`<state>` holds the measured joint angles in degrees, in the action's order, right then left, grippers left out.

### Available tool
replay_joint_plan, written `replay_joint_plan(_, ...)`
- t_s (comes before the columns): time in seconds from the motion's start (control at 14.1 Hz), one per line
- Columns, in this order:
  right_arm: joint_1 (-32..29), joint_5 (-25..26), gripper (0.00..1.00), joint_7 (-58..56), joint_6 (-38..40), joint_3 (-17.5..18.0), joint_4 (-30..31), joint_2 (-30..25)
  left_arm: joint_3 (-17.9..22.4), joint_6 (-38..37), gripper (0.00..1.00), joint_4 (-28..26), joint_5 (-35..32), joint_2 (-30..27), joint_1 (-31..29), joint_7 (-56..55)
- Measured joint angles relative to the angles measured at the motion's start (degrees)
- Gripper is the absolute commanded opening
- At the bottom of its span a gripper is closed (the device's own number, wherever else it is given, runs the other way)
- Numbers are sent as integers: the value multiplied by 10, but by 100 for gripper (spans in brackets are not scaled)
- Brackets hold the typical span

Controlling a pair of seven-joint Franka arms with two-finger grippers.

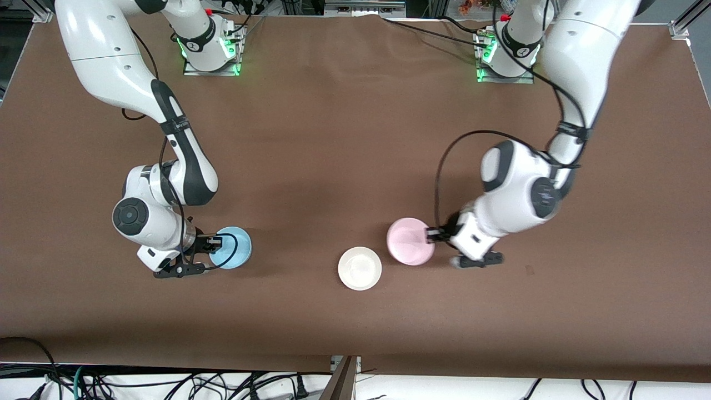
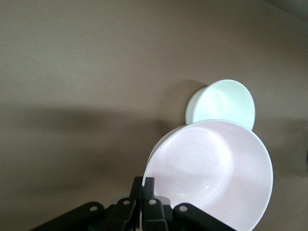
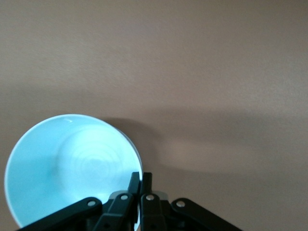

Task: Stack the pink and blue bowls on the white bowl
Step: 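Carry the pink bowl into the white bowl with the left gripper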

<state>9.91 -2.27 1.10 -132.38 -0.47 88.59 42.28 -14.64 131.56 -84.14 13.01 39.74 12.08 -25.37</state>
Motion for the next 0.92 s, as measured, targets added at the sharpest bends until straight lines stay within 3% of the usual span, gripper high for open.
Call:
replay_joint_plan(0.21,0,-3,0,-1,29,7,-19,-1,1,0,0,62,-45,46,51,-90)
replay_joint_plan(0.57,9,-30,0,14,143,21,-103,-1,7,4,0,168,-48,126,81,-124)
replay_joint_plan(0.92,49,-32,0,93,189,27,-145,-2,16,34,0,206,-48,166,82,-124)
